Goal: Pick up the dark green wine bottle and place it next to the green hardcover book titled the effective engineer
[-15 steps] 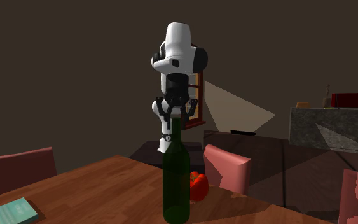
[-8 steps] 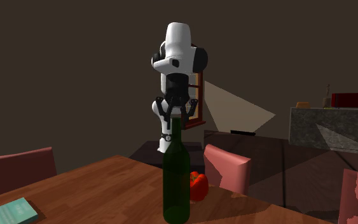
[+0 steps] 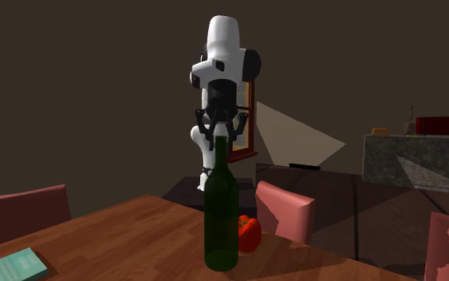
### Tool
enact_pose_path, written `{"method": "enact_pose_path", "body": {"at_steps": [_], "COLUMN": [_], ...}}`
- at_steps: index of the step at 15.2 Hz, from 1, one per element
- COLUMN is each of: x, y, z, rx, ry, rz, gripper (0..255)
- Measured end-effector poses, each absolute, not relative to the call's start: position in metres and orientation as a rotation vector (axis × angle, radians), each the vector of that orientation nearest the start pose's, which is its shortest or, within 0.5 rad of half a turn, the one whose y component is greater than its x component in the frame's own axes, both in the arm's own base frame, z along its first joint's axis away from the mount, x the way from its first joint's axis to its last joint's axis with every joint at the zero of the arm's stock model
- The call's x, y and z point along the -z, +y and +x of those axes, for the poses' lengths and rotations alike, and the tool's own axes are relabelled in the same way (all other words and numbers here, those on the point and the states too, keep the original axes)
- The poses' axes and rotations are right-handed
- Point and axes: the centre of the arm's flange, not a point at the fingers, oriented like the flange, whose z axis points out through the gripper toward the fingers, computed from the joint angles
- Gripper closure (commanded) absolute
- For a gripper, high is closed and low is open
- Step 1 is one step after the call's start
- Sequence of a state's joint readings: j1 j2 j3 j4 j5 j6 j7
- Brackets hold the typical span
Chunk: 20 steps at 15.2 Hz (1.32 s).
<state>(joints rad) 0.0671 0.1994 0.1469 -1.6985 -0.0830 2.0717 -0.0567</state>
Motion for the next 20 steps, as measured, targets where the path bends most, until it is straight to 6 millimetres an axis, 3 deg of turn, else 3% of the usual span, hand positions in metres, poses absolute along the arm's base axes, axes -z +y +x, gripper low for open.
{"method": "enact_pose_path", "body": {"at_steps": [10,13,20], "x": [-0.545,-0.547,-0.547], "y": [0.125,0.100,0.007], "z": [0.625,0.623,0.608], "rx": [0.284,0.284,0.284], "ry": [-0.470,-0.469,-0.468], "rz": [-3.127,-3.128,-3.127], "gripper": [255,255,255]}}
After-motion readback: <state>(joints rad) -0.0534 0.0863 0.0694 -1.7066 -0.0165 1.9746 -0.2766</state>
